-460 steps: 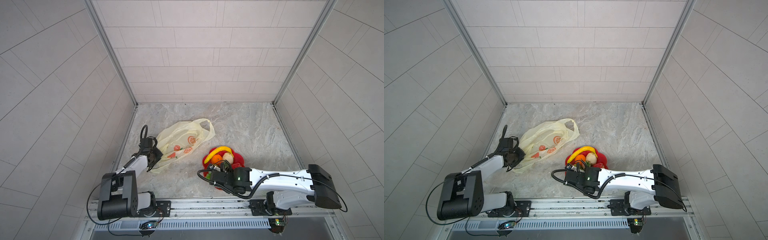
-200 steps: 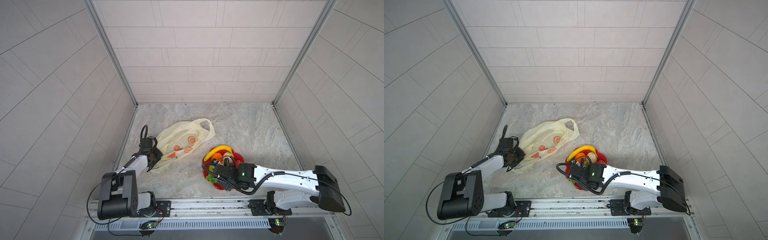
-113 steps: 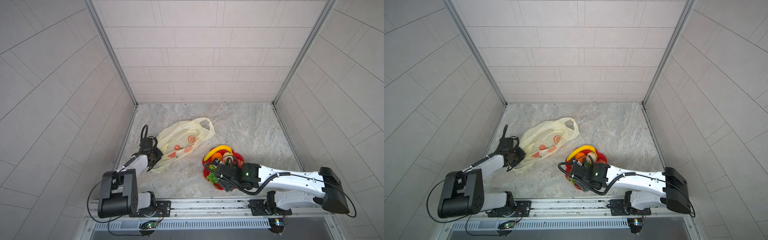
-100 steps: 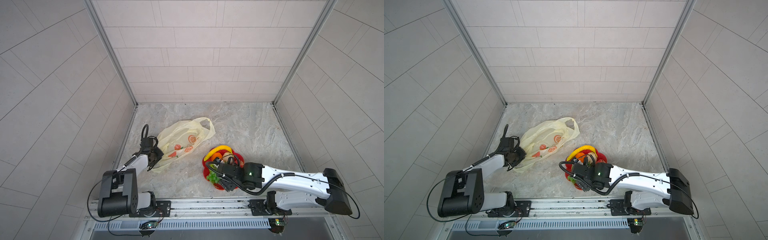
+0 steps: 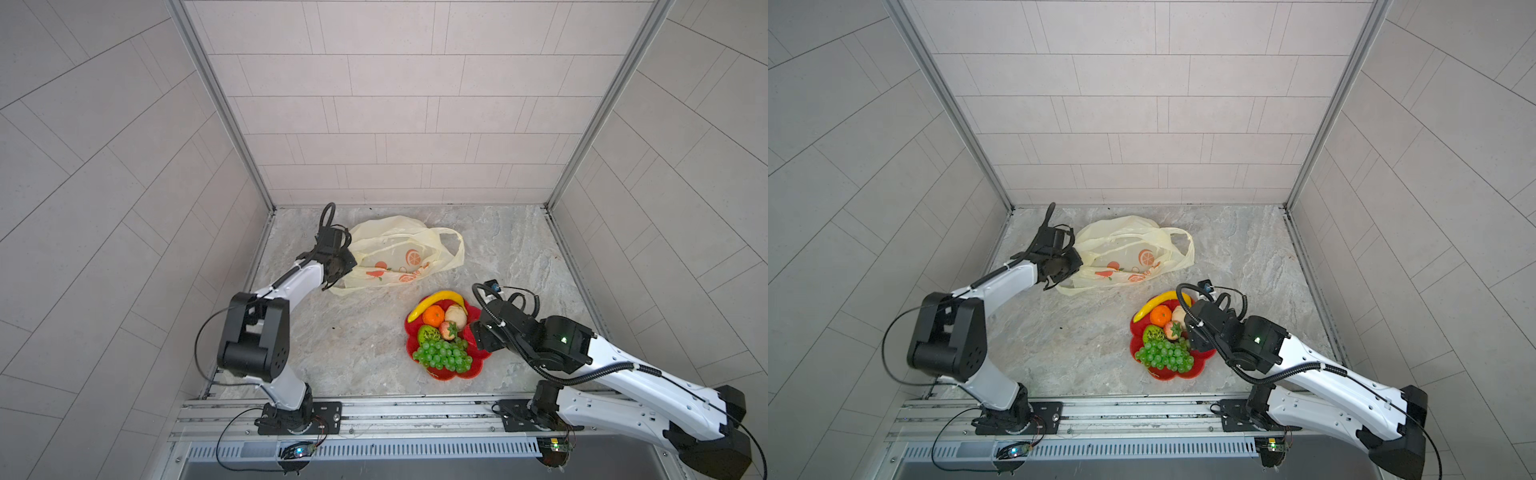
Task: Take fruits out of the plastic bag
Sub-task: Move the plastic bag to the top-center of the table.
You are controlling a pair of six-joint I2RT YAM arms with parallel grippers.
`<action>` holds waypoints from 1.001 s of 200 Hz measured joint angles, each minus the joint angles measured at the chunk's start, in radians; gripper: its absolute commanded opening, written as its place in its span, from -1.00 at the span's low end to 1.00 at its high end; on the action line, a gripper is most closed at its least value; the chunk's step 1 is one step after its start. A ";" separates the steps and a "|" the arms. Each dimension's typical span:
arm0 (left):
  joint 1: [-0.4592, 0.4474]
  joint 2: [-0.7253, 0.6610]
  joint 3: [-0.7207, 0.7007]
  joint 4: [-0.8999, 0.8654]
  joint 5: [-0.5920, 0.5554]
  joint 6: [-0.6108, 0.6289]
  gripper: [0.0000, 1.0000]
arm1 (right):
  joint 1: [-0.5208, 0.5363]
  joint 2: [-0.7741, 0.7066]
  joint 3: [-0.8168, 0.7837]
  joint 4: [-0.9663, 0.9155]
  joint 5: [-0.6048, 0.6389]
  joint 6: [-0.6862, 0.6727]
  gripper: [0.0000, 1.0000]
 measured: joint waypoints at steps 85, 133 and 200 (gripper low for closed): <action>-0.162 0.496 0.704 -0.286 0.014 0.143 -0.57 | -0.058 -0.161 -0.152 -0.014 0.024 0.262 0.59; -0.166 0.605 0.962 -0.446 -0.033 0.193 0.22 | -0.060 -0.241 -0.226 -0.011 0.003 0.371 0.58; -0.164 0.346 0.684 -0.465 -0.062 0.170 0.42 | -0.060 -0.363 -0.404 0.045 -0.120 0.551 0.54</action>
